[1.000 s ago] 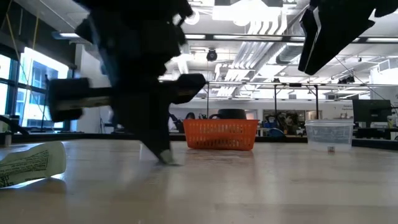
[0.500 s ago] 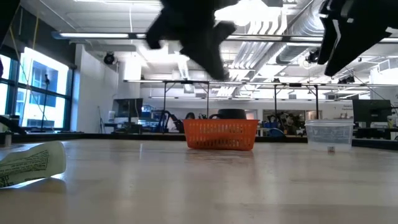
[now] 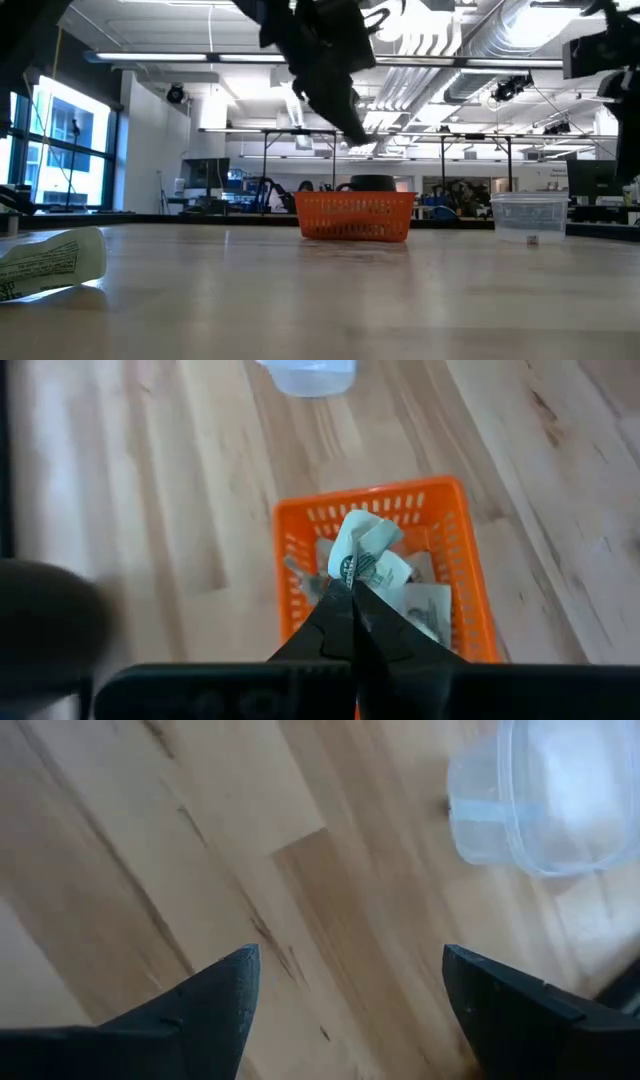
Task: Pick and place items into bin
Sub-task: Put the white stevia packet into the orange bin
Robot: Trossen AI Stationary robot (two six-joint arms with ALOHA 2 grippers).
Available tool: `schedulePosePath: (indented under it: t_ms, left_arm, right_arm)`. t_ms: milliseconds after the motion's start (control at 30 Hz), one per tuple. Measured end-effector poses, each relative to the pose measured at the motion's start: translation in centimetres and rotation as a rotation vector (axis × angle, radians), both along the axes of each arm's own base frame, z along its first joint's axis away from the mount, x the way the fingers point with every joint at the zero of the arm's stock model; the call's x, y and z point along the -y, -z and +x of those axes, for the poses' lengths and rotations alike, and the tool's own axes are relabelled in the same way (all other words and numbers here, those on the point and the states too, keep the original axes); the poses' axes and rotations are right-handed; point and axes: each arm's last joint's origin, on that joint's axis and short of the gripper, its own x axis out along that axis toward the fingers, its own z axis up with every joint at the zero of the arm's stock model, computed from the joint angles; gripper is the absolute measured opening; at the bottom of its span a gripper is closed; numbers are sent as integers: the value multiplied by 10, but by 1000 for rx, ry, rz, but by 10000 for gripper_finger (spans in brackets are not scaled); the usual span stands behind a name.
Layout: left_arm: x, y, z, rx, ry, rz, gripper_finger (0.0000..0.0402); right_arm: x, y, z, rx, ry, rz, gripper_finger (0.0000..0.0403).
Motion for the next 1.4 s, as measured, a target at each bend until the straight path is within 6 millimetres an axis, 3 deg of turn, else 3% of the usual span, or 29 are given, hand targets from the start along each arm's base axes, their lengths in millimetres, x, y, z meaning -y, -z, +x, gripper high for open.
schedulePosePath:
  t_ms: [233,333,467,733,900,1100,1200,1400]
  left_arm:
    - [4,48,19,-93,3,-26,26]
    - [3,61,21,-140,-79,-12,54]
    - [2,58,19,-145,-184,-68,125]
    - [15,28,1,-182,-237,-191,268]
    - [45,4,-21,-274,-190,-211,295]
    - [94,-6,-35,-364,-131,-211,269]
    - [124,-6,-38,-371,-89,-216,256]
    - [174,16,-79,-344,-136,-280,258]
  right_arm:
    - [21,-3,-16,19,39,52,280]
    - [27,-10,-19,51,43,57,274]
    - [33,-20,-19,123,20,34,271]
    - [44,-24,-1,197,-82,16,271]
    - [49,-26,14,260,-92,54,271]
    - [44,-36,47,493,-235,202,272]
    - [41,-44,65,615,-288,224,271]
    - [37,-40,86,548,-239,249,275]
